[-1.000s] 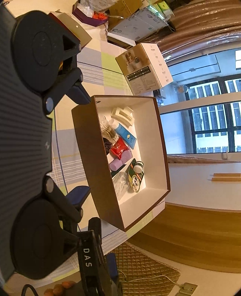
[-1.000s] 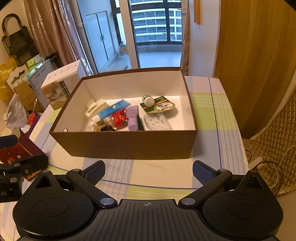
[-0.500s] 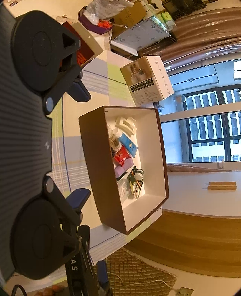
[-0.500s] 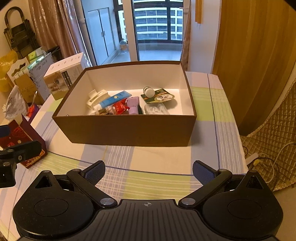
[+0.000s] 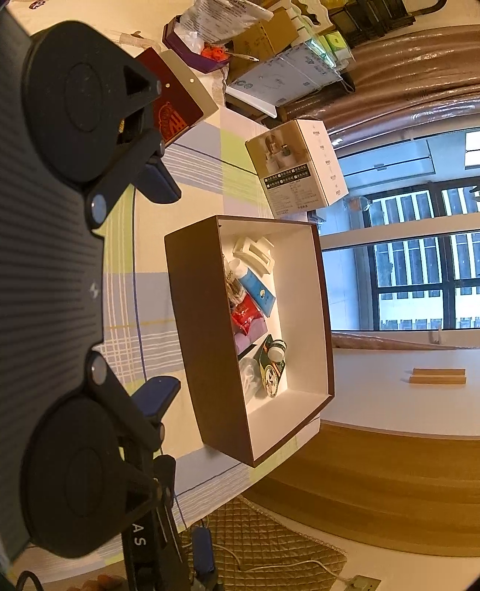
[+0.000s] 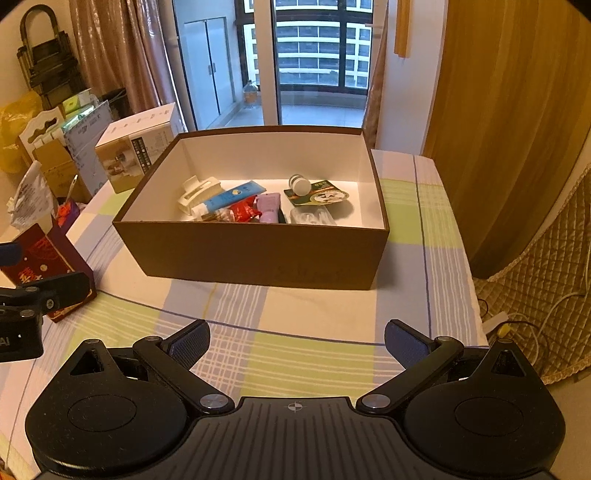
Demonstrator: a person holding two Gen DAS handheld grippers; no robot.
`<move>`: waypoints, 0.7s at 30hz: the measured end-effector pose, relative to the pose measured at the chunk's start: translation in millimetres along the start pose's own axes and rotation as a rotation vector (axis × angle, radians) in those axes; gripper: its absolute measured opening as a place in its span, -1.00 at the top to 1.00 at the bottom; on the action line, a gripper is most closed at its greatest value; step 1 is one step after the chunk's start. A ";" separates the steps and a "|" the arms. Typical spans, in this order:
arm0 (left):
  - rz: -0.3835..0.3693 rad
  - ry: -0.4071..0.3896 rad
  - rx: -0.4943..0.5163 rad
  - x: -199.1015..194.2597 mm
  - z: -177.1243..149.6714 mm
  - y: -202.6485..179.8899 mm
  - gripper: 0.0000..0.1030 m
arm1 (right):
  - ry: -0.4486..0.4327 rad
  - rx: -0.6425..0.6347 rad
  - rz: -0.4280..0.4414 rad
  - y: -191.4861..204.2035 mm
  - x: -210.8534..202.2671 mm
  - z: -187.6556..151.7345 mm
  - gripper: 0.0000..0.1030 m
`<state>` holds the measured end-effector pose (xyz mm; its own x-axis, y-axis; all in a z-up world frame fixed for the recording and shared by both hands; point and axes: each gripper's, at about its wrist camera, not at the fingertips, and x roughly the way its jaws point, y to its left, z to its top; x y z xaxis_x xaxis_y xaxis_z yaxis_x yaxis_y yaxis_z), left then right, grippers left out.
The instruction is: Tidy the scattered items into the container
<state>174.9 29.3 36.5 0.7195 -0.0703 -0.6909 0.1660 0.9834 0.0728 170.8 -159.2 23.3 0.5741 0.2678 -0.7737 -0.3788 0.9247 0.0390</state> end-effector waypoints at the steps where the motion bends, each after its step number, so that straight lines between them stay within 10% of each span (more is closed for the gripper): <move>1: 0.003 -0.002 0.001 -1.2 -1.4 -0.8 -0.91 | -0.002 -0.004 -0.003 0.5 -0.9 -1.1 -1.00; 21: 0.030 -0.048 -0.011 -19.4 -13.7 -10.2 -0.91 | -0.020 -0.015 -0.001 -3.2 -17.5 -15.2 -1.00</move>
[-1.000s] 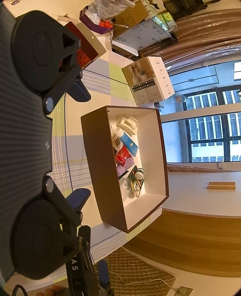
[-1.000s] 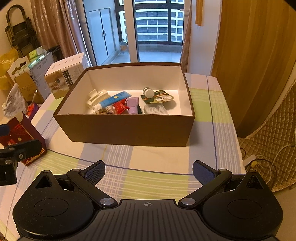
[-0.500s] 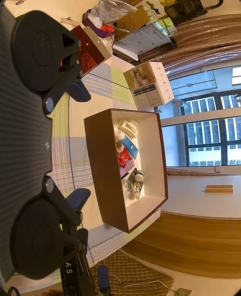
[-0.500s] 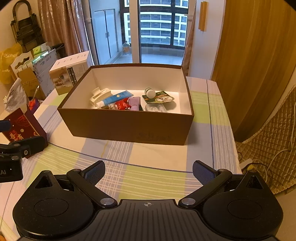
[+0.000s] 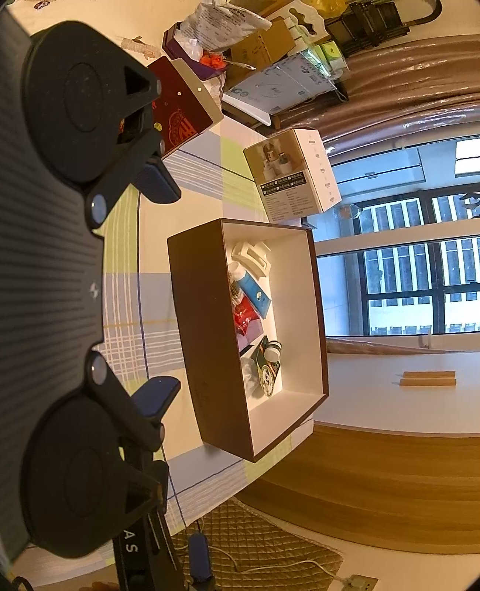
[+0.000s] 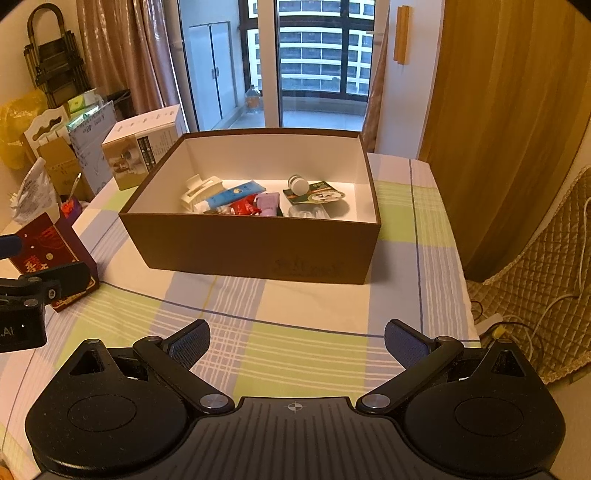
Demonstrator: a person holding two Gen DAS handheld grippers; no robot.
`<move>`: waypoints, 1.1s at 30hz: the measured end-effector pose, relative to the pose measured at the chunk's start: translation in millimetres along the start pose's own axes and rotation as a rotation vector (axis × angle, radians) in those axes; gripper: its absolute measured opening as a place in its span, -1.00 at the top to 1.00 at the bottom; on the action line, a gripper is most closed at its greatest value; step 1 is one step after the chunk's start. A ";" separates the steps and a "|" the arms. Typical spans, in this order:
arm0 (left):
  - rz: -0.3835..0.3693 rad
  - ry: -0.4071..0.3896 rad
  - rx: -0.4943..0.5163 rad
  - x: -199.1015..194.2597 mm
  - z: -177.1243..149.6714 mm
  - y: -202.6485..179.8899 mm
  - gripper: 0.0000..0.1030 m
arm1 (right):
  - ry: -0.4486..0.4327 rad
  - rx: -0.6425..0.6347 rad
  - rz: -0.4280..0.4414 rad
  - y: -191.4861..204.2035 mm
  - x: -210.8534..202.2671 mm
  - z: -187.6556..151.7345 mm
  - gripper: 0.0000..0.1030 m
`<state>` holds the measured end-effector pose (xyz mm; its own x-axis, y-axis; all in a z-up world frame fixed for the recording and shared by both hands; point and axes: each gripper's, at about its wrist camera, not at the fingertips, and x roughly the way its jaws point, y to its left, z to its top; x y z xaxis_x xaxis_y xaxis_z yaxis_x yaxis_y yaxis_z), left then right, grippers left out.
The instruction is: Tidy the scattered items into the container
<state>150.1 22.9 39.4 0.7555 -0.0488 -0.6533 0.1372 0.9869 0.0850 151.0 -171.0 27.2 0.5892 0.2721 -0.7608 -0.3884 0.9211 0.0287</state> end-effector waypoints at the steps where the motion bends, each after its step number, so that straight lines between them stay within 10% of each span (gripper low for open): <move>1: 0.004 -0.006 0.001 -1.3 -0.6 -0.7 -0.92 | -0.002 0.000 -0.001 -0.4 -0.8 -0.5 -1.00; 33: 0.034 -0.011 0.009 -19.6 -16.9 -9.7 -0.92 | -0.038 -0.007 0.015 -1.4 -24.1 -11.8 -1.00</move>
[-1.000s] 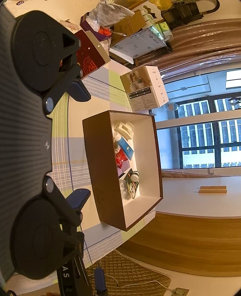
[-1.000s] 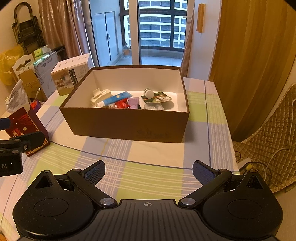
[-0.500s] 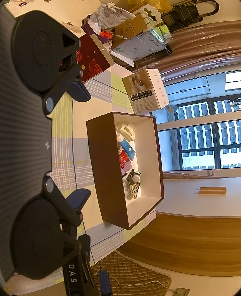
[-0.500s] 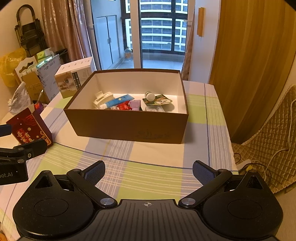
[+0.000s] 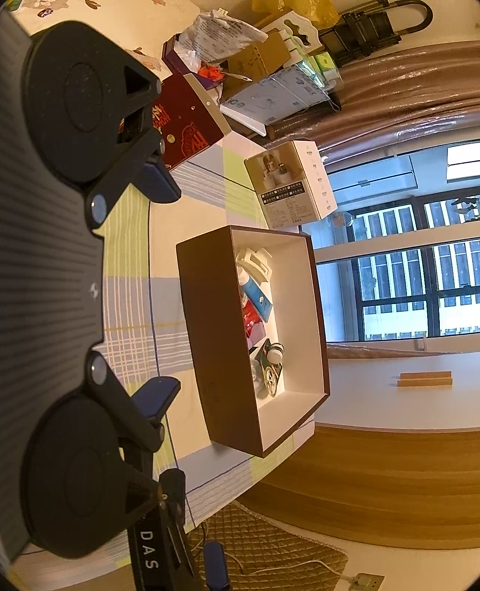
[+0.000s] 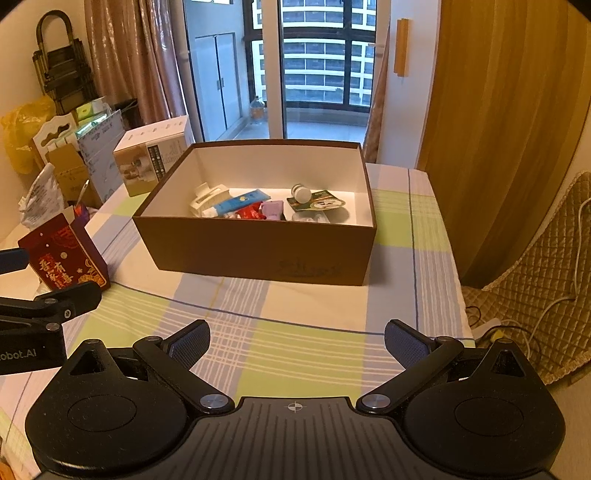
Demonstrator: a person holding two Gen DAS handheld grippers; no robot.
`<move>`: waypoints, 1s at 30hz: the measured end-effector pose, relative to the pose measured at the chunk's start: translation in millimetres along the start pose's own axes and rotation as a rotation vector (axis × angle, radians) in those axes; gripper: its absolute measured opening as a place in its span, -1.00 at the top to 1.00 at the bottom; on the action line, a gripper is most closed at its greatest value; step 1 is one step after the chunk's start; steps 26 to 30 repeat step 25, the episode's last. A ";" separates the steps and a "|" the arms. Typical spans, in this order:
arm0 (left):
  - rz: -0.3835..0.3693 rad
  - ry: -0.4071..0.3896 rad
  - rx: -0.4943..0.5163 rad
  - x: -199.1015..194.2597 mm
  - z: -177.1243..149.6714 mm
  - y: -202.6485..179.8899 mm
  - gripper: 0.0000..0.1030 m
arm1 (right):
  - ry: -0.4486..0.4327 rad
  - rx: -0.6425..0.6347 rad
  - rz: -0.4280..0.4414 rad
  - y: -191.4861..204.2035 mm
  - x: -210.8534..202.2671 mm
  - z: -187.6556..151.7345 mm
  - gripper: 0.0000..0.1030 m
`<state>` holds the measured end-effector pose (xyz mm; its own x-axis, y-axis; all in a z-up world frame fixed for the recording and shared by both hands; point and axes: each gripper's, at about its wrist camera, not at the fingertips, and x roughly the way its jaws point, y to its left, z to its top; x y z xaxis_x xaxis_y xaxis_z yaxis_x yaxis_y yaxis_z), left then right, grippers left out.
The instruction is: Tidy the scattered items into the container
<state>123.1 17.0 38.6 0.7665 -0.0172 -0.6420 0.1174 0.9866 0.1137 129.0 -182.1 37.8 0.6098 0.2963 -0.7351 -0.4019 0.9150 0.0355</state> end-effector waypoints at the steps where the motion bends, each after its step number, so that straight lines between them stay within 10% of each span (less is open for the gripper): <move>1: -0.001 0.000 0.001 -0.2 0.0 -0.8 -0.92 | -0.001 0.001 -0.001 -0.5 -0.5 -0.4 -1.00; 30: -0.017 0.030 -0.019 8.8 -8.2 7.7 -0.92 | 0.024 -0.036 -0.013 12.4 6.9 0.1 -1.00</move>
